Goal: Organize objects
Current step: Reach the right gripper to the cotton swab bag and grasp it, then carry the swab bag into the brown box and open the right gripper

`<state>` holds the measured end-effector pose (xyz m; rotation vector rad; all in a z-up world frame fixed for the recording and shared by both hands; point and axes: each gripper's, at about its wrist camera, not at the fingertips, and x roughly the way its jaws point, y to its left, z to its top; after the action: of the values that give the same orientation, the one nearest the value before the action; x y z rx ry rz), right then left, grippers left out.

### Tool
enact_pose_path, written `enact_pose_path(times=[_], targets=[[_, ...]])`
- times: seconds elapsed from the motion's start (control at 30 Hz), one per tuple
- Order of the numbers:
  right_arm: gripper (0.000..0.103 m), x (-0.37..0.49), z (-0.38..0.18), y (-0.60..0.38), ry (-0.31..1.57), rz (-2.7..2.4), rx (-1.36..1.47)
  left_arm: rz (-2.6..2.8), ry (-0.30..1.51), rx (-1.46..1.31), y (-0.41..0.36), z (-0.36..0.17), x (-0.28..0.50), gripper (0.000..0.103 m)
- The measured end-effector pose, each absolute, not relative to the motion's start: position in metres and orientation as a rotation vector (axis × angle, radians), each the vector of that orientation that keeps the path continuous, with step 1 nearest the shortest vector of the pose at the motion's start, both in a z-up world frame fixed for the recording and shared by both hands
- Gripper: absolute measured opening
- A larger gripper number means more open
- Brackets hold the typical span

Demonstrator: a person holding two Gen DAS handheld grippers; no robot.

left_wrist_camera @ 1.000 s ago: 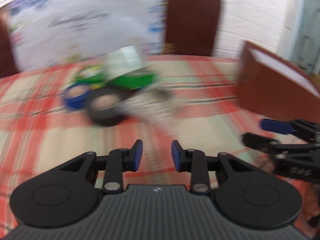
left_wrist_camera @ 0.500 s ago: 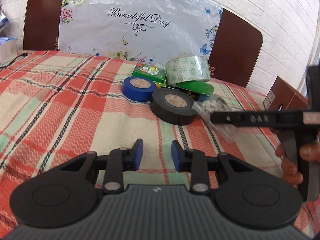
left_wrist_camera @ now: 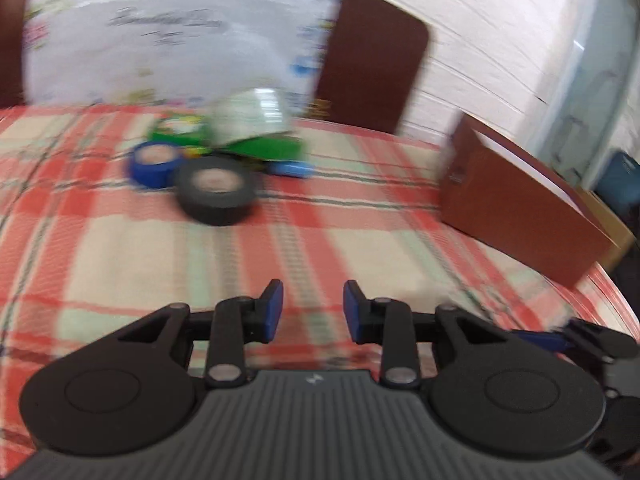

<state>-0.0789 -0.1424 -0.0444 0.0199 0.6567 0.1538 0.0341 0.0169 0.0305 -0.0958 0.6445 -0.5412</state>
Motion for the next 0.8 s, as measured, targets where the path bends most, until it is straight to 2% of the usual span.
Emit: enact_pose_path(times=[0.1, 0.2, 0.23, 0.3, 0.33, 0.37, 0.4, 0.43, 0.53, 0.8], targets=[[0.091, -0.081, -0.044, -0.144, 0.661, 0.158, 0.049, -0.654, 0.657, -0.027, -0.015, 0.039, 0.022, 0.036], [0.084, -0.072, -0.047, -0.144, 0.687, 0.154, 0.036, -0.682, 0.725, 0.041, -0.037, 0.032, 0.022, 0.037], [0.078, -0.067, -0.049, -0.143, 0.7, 0.156, 0.034, -0.666, 0.74, 0.064, -0.042, 0.026, 0.023, 0.042], [0.069, -0.056, -0.054, -0.141, 0.711, 0.161, 0.017, -0.674, 0.756, 0.01, -0.039, 0.02, 0.026, 0.041], [0.059, -0.052, -0.055, -0.139, 0.704, 0.161, -0.004, -0.671, 0.783, -0.024, -0.038, 0.02, 0.028, 0.041], [0.058, -0.049, -0.055, -0.137, 0.697, 0.167, -0.018, -0.669, 0.793, -0.033, -0.038, 0.023, 0.029, 0.039], [0.047, -0.047, -0.055, -0.137, 0.689, 0.175, -0.023, -0.664, 0.792, -0.022, -0.042, 0.027, 0.028, 0.037], [0.04, -0.046, -0.054, -0.137, 0.681, 0.184, -0.024, -0.662, 0.788, -0.008, -0.045, 0.032, 0.028, 0.035], [0.035, -0.05, -0.045, -0.142, 0.619, 0.143, -0.049, -0.7, 0.729, -0.012, -0.062, 0.062, 0.029, 0.034], [0.034, -0.048, 0.028, -0.226, 0.361, -0.112, -0.074, -0.888, 0.497, 0.017, -0.166, 0.144, 0.058, 0.034]])
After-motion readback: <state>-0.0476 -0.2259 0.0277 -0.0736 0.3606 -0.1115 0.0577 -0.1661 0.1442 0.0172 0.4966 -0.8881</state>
